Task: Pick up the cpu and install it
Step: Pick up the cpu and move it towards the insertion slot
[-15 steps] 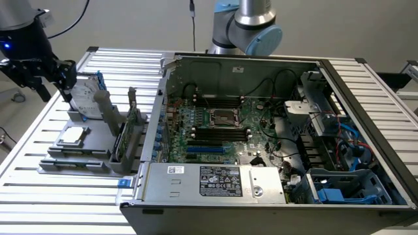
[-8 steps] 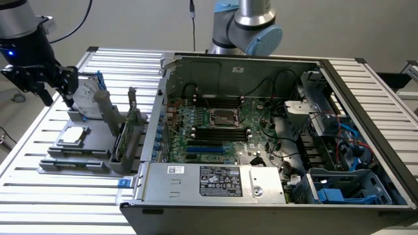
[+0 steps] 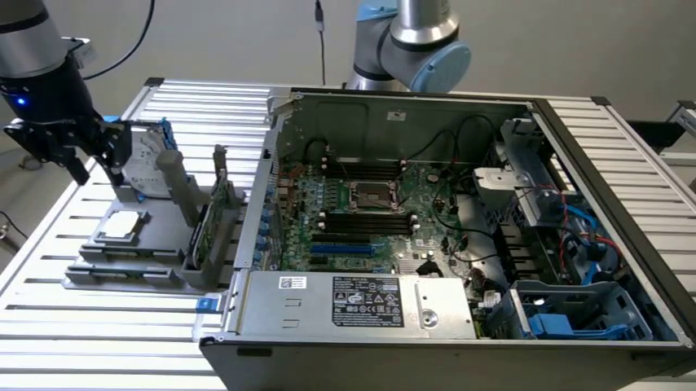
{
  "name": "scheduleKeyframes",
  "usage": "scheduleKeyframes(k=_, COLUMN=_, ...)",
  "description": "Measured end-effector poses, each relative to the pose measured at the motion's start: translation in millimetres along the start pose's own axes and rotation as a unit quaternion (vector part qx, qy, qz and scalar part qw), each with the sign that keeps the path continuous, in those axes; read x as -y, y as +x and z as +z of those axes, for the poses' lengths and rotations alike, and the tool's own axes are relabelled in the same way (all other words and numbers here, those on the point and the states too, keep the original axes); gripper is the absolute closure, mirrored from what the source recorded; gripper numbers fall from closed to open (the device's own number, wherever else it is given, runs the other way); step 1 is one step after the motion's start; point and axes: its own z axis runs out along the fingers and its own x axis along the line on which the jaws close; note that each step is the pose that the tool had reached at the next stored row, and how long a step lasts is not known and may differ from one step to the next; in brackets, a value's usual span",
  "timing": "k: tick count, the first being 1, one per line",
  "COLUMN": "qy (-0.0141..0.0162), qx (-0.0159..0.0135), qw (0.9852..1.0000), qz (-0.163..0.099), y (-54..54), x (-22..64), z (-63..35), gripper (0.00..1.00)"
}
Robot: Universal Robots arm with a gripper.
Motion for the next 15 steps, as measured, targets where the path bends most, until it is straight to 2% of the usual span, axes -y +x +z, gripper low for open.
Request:
scheduleKeyframes(k=4, qy=-0.0028, qx=-0.003, qw=1.0, qz=0.0, y=-1.9, x=4.7, z=4.2, gripper=0.46)
scheduleKeyframes(k=12, qy=-0.0104, qx=-0.0038, qw=0.9999, qz=0.0, y=-6.6, x=16.8, z=15.2, gripper=0.46)
scheduleKeyframes(k=15, qy=-0.0145, qx=-0.0047, qw=0.9999, qz=0.0, y=-7.4, x=20.7, z=18.4, gripper=0.46)
